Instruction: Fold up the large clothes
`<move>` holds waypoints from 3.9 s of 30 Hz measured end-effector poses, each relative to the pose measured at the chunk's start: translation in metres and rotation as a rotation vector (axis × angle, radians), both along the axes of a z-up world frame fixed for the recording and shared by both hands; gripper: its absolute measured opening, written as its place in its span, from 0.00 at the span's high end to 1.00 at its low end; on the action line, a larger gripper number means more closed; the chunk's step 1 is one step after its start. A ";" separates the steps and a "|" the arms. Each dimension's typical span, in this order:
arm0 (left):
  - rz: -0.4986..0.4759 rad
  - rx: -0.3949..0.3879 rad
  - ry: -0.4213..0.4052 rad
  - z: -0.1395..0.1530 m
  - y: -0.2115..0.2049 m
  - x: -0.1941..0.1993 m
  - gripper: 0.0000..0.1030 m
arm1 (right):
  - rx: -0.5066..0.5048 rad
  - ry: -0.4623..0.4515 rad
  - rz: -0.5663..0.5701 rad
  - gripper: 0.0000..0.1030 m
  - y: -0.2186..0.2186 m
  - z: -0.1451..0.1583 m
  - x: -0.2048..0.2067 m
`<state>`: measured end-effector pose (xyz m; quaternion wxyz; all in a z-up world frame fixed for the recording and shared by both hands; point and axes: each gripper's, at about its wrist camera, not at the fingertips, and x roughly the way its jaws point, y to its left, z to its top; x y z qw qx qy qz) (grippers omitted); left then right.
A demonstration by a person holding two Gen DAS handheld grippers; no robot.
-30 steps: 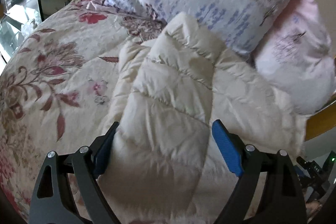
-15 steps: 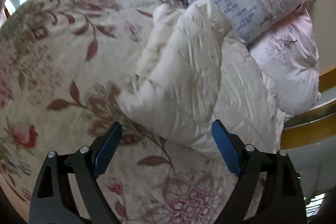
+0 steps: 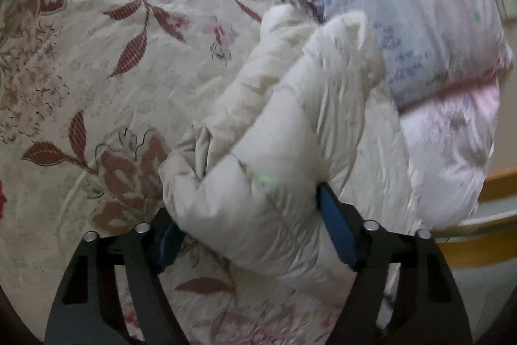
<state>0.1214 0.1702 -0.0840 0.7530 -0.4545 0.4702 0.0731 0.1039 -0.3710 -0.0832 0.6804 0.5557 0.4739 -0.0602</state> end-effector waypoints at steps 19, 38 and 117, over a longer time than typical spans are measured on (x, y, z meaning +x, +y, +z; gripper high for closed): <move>0.096 0.014 -0.082 0.032 0.055 -0.067 0.80 | 0.037 -0.059 0.325 0.83 0.060 0.028 -0.031; 0.180 0.026 -0.029 0.024 0.077 -0.099 0.51 | -0.816 0.038 0.427 0.31 0.118 0.104 -0.033; -0.352 -0.057 -0.611 0.161 -0.057 -0.035 0.76 | -0.794 -0.158 0.990 0.56 0.315 0.056 0.060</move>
